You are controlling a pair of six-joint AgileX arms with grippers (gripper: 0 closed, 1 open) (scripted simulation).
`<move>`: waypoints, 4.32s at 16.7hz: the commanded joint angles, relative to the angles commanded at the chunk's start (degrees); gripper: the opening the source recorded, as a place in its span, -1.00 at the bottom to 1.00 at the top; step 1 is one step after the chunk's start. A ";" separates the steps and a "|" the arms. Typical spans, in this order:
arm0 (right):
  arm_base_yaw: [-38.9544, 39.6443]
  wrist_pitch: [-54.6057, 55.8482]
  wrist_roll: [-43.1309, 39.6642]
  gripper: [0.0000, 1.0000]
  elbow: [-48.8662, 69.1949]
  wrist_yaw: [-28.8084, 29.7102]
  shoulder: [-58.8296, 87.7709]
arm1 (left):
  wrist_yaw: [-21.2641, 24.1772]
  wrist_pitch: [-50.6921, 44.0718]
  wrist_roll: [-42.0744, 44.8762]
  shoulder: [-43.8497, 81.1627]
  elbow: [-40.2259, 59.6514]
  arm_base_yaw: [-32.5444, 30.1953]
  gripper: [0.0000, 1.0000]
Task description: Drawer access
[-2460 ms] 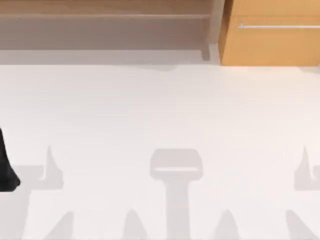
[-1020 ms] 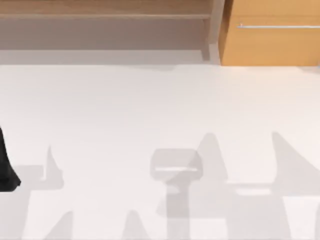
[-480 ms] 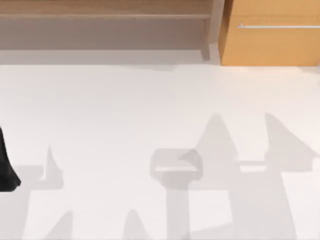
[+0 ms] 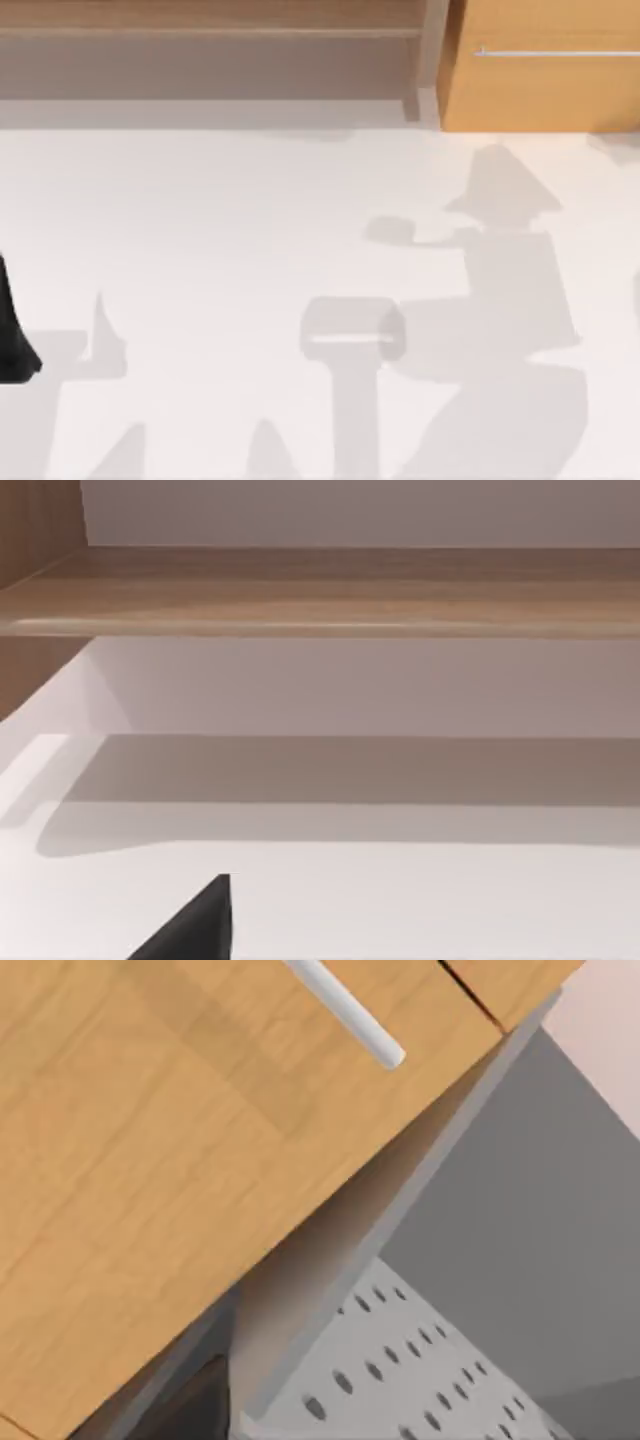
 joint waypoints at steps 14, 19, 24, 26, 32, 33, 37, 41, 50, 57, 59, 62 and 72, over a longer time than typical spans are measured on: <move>21.06 23.55 -44.97 1.00 1.96 21.38 26.74 | 0.00 0.00 0.00 0.00 0.00 0.00 1.00; 20.81 23.23 -44.92 1.00 2.14 21.20 26.77 | 0.00 0.00 0.00 0.00 0.00 0.00 1.00; 20.41 20.26 -45.01 1.00 8.20 20.77 29.38 | 0.00 0.00 0.00 0.00 0.00 0.00 1.00; 20.33 19.85 -45.00 1.00 8.65 20.69 29.72 | 0.00 0.00 0.00 0.00 0.00 0.00 1.00; 20.33 19.85 -45.00 0.40 8.65 20.69 29.72 | 0.00 0.00 0.00 0.00 0.00 0.00 1.00; 20.33 19.85 -45.00 0.25 8.65 20.69 29.72 | 0.00 0.00 0.00 0.00 0.00 0.00 1.00; 20.33 19.85 -45.00 -0.36 8.65 20.69 29.72 | 0.00 0.00 0.00 0.00 0.00 0.00 1.00; 20.33 19.85 -45.00 -0.96 8.65 20.69 29.72 | 0.00 0.00 0.00 0.00 0.00 0.00 1.00; 20.50 19.67 -44.82 -1.00 8.58 20.73 29.78 | 0.00 0.00 0.00 0.00 0.00 0.00 1.00; 21.88 25.87 -44.54 -1.00 -3.35 22.08 24.80 | 0.00 0.00 0.00 0.00 0.00 0.00 1.00; 22.36 28.04 -44.62 -1.00 -6.82 22.52 23.21 | 0.00 0.00 0.00 0.00 0.00 0.00 1.00; 22.55 28.92 -44.73 -1.00 -7.84 22.69 22.65 | 0.00 0.00 0.00 0.00 0.00 0.00 1.00; 24.80 36.21 -44.58 -1.00 -20.51 24.93 18.17 | 0.00 0.00 0.00 0.00 0.00 0.00 1.00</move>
